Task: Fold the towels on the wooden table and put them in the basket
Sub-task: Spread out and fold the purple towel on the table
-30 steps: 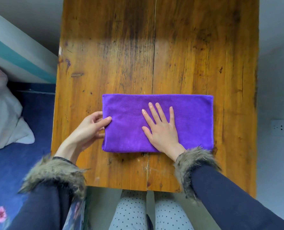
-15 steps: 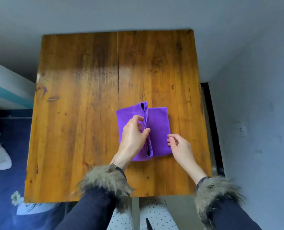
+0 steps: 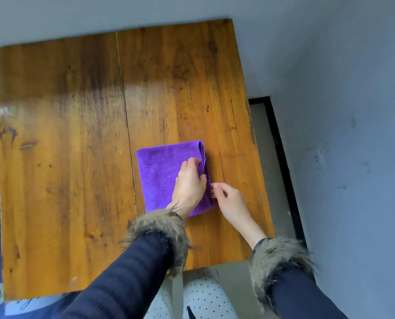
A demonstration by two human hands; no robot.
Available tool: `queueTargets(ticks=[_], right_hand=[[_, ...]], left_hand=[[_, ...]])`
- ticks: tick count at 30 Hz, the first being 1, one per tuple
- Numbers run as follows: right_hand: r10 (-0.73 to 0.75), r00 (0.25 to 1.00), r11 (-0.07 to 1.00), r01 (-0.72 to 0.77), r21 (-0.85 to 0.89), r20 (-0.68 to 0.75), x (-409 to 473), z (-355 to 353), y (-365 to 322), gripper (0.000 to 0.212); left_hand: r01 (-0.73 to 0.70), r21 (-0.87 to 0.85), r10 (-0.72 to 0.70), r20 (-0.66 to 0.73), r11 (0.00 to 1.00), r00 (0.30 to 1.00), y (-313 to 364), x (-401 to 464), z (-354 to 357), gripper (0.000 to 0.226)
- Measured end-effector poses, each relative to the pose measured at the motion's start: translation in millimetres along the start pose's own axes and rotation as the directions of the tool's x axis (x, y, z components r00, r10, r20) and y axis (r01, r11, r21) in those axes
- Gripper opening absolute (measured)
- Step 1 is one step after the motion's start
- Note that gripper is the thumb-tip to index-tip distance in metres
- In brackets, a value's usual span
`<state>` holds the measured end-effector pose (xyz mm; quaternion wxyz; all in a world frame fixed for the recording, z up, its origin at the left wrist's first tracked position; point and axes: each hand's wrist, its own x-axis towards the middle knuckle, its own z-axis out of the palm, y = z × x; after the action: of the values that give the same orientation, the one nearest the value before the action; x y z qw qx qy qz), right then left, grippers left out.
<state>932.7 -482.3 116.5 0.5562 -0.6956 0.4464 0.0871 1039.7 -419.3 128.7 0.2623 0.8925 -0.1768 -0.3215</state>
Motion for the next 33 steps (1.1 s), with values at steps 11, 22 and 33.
queueTargets(ticks=[11, 22, 33], right_hand=[[-0.529, 0.822, 0.792, 0.388, -0.471, -0.213, 4.1, 26.5, -11.3, 0.039], [-0.666, 0.741, 0.439, 0.485, -0.756, 0.089, 68.5, 60.9, -10.9, 0.052], [-0.659, 0.744, 0.441, 0.499, -0.746, 0.107, 69.1, 56.1, -10.5, 0.053]], left_hand=[[-0.329, 0.280, 0.412, -0.332, 0.902, 0.848, -60.6, -13.8, -35.0, 0.042], [-0.329, 0.580, 0.460, -0.090, 0.745, 0.883, -111.6, 22.8, -27.8, 0.051], [-0.348, 0.515, 0.466, -0.117, 0.784, 0.877, -112.2, 22.5, -24.9, 0.051]])
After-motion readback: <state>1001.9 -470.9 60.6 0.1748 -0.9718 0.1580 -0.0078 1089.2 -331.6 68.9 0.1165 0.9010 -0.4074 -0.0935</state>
